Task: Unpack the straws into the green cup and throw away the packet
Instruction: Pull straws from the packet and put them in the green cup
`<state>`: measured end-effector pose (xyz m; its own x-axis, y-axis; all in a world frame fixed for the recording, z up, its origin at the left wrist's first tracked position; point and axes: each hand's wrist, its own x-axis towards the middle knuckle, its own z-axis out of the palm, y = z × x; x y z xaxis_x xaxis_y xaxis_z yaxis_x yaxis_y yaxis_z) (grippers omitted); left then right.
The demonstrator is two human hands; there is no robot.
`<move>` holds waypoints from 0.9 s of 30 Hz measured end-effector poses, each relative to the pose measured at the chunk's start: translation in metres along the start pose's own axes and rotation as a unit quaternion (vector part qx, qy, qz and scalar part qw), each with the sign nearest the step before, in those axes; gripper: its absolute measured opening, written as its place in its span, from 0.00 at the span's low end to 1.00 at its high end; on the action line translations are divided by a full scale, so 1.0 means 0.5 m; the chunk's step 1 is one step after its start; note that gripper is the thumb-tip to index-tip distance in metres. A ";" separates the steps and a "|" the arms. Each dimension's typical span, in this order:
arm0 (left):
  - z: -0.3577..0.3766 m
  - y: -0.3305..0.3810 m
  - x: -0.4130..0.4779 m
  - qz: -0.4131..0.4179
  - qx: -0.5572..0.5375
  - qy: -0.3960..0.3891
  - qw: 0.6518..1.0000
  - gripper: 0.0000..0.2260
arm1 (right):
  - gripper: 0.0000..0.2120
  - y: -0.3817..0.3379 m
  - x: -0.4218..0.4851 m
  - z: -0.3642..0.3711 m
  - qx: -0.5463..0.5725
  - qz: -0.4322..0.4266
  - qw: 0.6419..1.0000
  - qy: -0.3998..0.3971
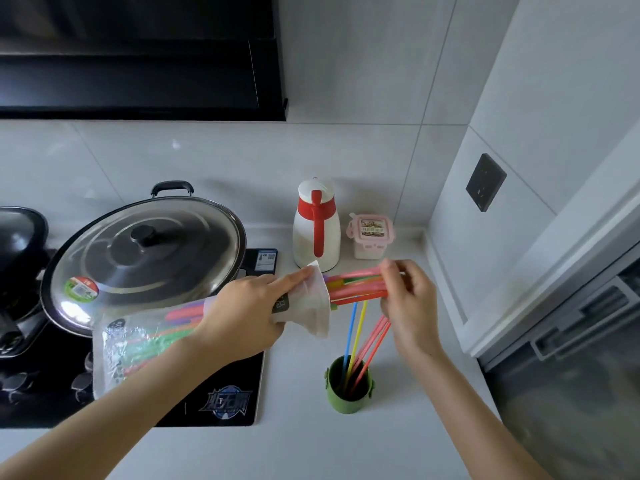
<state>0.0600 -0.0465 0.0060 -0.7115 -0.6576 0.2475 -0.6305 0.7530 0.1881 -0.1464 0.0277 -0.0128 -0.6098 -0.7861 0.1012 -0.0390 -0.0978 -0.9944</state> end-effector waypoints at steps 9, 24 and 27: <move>0.006 0.017 0.012 0.007 -0.033 0.034 0.999 0.36 | 0.26 -0.012 0.004 0.022 0.169 0.145 0.973 -0.056; 0.046 0.013 -0.012 -0.003 -0.071 0.032 0.997 0.37 | 0.18 -0.054 0.066 0.021 0.457 0.175 0.869 0.076; 0.051 0.012 -0.014 -0.005 -0.074 0.033 0.997 0.37 | 0.20 -0.065 0.082 0.014 0.455 0.176 0.863 0.127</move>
<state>0.0532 -0.0380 -0.0186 -0.6810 -0.6654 0.3058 -0.5812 0.7451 0.3271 -0.1644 -0.0058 0.0240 -0.6153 -0.7170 -0.3275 0.7524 -0.4103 -0.5153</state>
